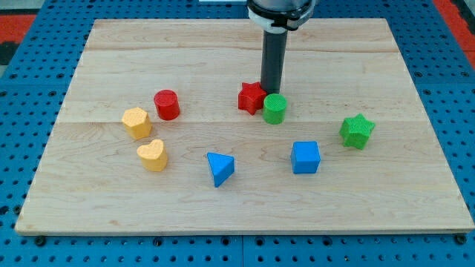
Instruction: Push the green star closer to the blue cube
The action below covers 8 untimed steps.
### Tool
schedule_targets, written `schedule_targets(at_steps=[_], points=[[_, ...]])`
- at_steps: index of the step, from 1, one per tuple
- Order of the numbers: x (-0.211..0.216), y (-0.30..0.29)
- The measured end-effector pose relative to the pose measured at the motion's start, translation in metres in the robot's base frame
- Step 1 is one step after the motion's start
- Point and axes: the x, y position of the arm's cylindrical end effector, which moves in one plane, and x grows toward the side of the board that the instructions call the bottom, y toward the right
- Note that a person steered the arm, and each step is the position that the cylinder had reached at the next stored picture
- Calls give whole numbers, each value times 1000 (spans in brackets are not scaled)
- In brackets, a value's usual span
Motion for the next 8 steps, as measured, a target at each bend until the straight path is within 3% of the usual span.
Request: schedule_targets(at_steps=[2,3,4,6,7,8], points=[[-9,-35],[-17,-9],[5,45],[61,213],[80,217],[82,181]])
